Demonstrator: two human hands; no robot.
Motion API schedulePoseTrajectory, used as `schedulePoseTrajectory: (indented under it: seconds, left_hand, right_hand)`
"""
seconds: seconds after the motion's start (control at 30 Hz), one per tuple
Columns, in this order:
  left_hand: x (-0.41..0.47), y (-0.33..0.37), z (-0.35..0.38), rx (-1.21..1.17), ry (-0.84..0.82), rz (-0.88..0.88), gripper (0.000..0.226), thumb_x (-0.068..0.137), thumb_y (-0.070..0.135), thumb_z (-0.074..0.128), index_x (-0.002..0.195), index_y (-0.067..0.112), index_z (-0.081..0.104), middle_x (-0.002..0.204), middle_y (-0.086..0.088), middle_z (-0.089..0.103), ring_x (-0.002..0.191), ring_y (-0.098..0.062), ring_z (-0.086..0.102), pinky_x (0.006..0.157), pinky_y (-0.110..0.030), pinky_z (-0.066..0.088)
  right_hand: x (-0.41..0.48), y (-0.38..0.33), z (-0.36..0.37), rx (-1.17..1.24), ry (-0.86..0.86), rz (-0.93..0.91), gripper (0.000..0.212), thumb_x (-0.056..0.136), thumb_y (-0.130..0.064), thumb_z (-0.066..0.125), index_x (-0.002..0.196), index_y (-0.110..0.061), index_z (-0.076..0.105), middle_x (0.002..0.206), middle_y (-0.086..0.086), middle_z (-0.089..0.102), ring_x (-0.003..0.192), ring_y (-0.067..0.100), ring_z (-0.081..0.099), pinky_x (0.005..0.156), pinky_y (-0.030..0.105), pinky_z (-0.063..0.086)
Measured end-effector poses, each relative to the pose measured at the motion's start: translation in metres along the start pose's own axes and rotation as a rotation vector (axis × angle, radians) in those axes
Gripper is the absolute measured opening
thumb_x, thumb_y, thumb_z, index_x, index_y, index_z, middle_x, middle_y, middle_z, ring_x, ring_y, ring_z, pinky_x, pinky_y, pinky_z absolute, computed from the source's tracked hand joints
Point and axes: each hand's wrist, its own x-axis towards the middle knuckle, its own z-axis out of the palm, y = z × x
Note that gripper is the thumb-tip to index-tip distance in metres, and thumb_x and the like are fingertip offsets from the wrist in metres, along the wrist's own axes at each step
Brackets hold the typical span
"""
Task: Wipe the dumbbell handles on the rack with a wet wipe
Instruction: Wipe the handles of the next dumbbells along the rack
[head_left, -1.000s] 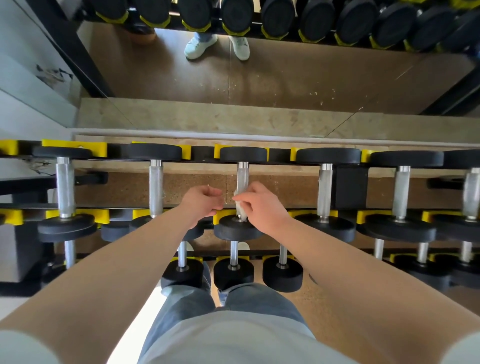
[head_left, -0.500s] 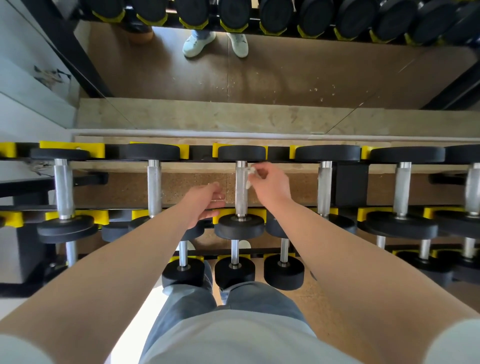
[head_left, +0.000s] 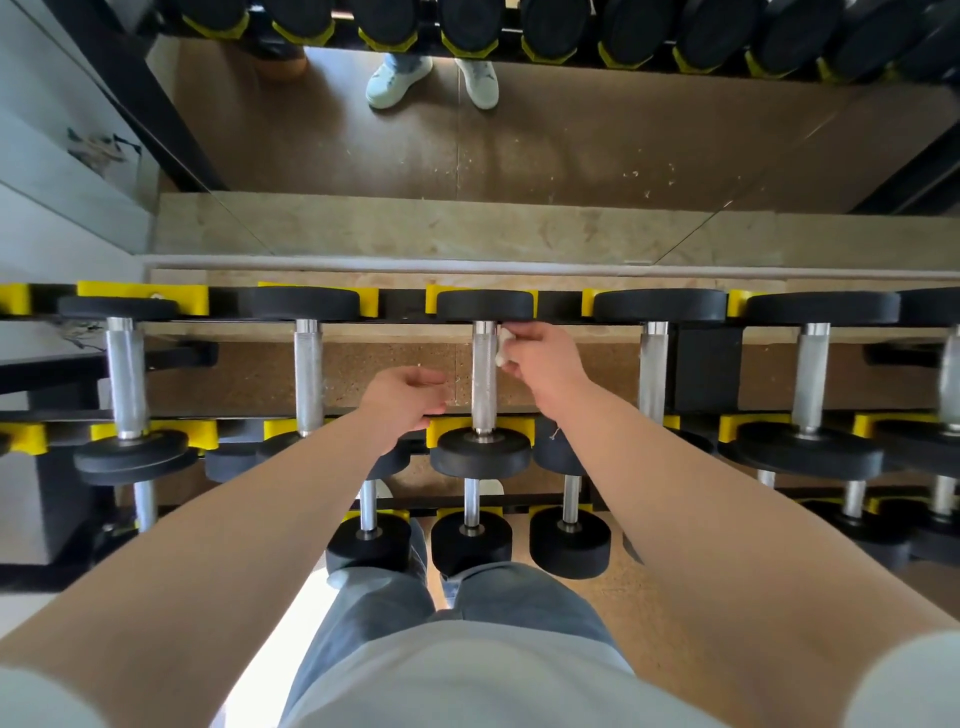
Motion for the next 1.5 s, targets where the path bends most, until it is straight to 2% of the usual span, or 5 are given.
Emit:
schedulePoseTrajectory:
  seconds: [0.53, 0.73, 0.93, 1.23, 1.5]
  left_hand:
    - [0.001, 0.002, -0.001, 0.102, -0.118, -0.013, 0.038, 0.093, 0.005, 0.063, 0.124, 0.026, 0.066, 0.117, 0.0, 0.07, 0.102, -0.018, 0.07, 0.077, -0.03, 0.06]
    - [0.005, 0.001, -0.004, 0.077, -0.098, -0.025, 0.023, 0.096, 0.015, 0.068, 0.117, 0.023, 0.069, 0.108, -0.004, 0.072, 0.097, -0.015, 0.07, 0.075, -0.027, 0.056]
    - [0.008, 0.0, -0.001, 0.029, -0.111, -0.048, 0.018, 0.097, 0.017, 0.067, 0.113, 0.024, 0.07, 0.111, -0.001, 0.074, 0.098, -0.014, 0.072, 0.077, -0.029, 0.06]
    - [0.002, 0.011, 0.017, -0.006, -0.268, -0.07, 0.029, 0.104, 0.013, 0.05, 0.129, 0.022, 0.063, 0.114, -0.001, 0.076, 0.106, -0.015, 0.072, 0.087, -0.032, 0.059]
    - [0.001, 0.026, 0.032, -0.295, -0.242, -0.083, 0.02, 0.11, 0.017, 0.043, 0.108, 0.017, 0.064, 0.096, -0.007, 0.074, 0.088, -0.022, 0.072, 0.079, -0.035, 0.06]
  right_hand:
    - [0.011, 0.004, 0.0, 0.024, -0.046, 0.06, 0.037, 0.094, 0.009, 0.059, 0.117, -0.018, 0.069, 0.124, 0.01, 0.066, 0.114, 0.028, 0.065, 0.092, 0.039, 0.06]
    - [-0.012, 0.013, -0.013, -0.784, -0.441, 0.153, 0.038, 0.095, 0.001, 0.063, 0.131, -0.011, 0.064, 0.117, 0.01, 0.066, 0.104, 0.024, 0.067, 0.09, 0.036, 0.061]
    - [-0.002, -0.004, -0.007, 0.231, -0.162, 0.117, 0.031, 0.096, 0.013, 0.055, 0.116, -0.007, 0.068, 0.109, 0.009, 0.07, 0.103, 0.024, 0.067, 0.086, 0.032, 0.057]
    - [0.004, 0.017, -0.021, -0.537, -0.463, 0.216, 0.046, 0.092, 0.01, 0.06, 0.13, -0.014, 0.067, 0.119, 0.011, 0.067, 0.109, 0.027, 0.065, 0.084, 0.033, 0.061]
    - [0.015, 0.016, -0.004, 0.073, -0.222, 0.195, 0.029, 0.092, 0.017, 0.055, 0.103, -0.007, 0.068, 0.116, 0.021, 0.069, 0.109, 0.034, 0.069, 0.081, 0.034, 0.061]
